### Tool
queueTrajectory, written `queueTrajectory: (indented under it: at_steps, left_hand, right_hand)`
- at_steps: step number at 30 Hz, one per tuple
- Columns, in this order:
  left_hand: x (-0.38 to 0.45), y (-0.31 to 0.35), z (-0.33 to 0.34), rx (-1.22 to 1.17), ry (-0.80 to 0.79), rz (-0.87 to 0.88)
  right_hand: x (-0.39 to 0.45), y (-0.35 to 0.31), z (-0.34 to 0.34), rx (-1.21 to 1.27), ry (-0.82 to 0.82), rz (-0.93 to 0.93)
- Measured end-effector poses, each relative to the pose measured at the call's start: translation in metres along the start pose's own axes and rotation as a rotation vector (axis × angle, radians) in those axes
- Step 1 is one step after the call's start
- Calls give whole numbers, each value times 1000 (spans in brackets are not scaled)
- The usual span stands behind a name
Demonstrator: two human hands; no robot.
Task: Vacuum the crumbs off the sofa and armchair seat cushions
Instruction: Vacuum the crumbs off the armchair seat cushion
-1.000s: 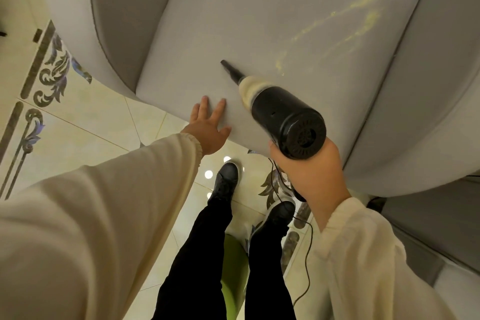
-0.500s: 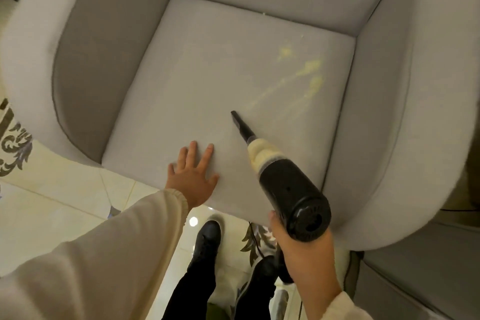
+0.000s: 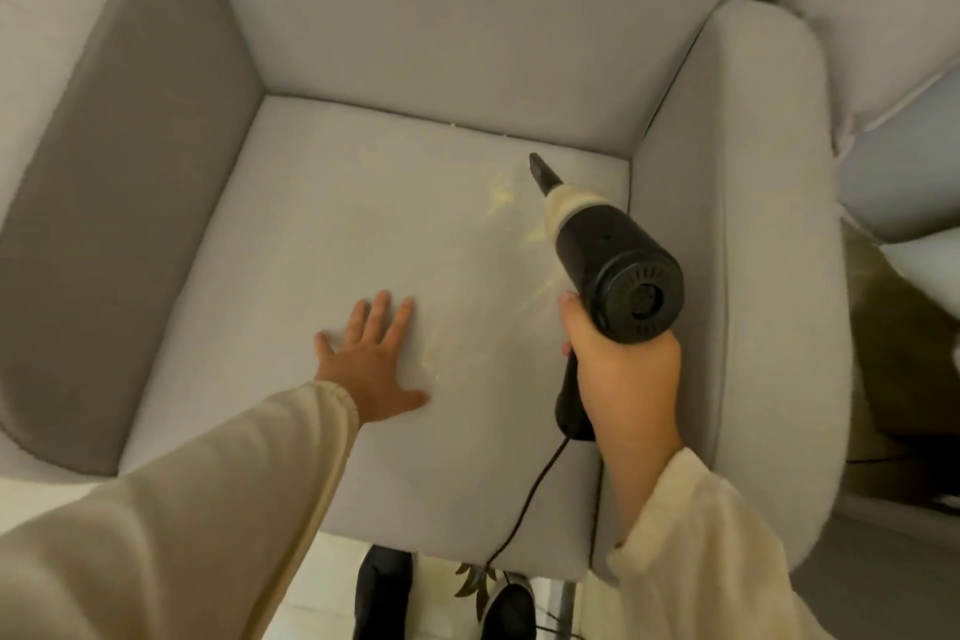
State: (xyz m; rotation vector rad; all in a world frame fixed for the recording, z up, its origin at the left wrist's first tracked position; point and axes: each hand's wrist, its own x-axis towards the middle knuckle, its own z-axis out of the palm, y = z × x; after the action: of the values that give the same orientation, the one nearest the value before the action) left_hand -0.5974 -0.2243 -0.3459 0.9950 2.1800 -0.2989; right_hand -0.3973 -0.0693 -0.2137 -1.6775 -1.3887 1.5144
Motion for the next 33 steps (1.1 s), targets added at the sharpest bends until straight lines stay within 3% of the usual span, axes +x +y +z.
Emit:
queueTrajectory:
  at_steps: [8,16,25,33]
  left_hand:
    - [10,7,-3,-27,-79,-4]
    - [11,7,1,-43,-49,-8]
    - [9,7,-1,-55,-34,-6]
    - [7,6,1,-46,-9,-5]
  right_hand:
    - [22,-6,13,-12,-12,34]
    - [-4,28,2,-117,-78,23]
    - [10,22,18,-40,-49,0]
    - [-18,40,18,-83,-131,-31]
